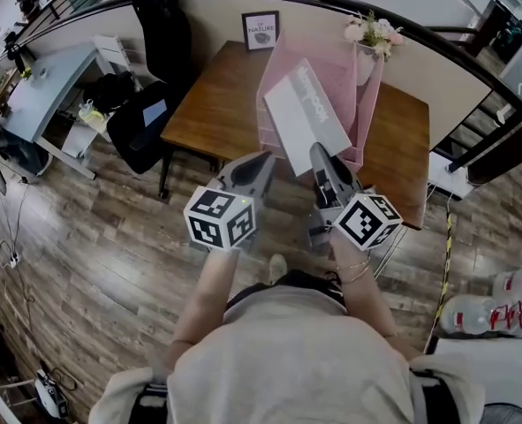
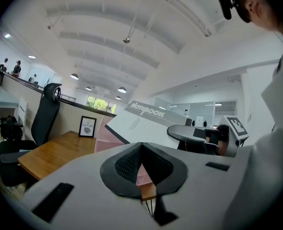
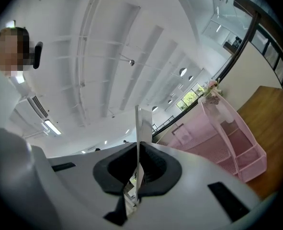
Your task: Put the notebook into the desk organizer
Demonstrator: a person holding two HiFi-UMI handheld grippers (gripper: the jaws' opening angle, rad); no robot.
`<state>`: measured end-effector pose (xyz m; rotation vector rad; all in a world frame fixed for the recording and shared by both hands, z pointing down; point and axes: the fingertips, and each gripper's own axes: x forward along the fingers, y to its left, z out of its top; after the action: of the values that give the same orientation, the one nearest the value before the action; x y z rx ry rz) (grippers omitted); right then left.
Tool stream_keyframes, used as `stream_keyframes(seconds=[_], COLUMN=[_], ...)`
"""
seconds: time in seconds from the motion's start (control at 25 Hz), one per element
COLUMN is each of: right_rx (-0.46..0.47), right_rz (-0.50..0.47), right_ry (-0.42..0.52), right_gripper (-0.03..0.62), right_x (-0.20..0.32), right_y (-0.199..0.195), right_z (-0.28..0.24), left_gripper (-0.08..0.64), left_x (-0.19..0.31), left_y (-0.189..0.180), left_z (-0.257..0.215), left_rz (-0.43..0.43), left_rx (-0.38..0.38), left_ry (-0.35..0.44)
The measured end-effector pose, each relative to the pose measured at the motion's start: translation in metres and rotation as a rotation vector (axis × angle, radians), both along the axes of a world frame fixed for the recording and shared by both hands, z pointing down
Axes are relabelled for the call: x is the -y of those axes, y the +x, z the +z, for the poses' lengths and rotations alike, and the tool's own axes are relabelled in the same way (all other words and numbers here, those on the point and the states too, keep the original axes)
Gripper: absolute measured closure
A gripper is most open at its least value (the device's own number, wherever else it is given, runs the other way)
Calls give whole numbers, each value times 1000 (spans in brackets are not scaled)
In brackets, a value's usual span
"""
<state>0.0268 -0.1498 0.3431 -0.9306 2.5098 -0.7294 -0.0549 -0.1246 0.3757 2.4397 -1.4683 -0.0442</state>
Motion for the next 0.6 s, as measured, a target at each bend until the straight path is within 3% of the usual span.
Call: stream_keyframes(seconds=[0.32, 0.6], right_rx=[22, 29], right_rz=[-1, 24], right_ry=[3, -19], right_gripper=[572, 572], right_x=[58, 76], right_y=[3, 6], right_z=[-2, 6], left_gripper=[548, 548], left_x=[54, 70], left_y=[5, 6], left_z=[0, 11], left_rz=[3, 19], left_rx=[5, -6], left_ry=[-8, -28])
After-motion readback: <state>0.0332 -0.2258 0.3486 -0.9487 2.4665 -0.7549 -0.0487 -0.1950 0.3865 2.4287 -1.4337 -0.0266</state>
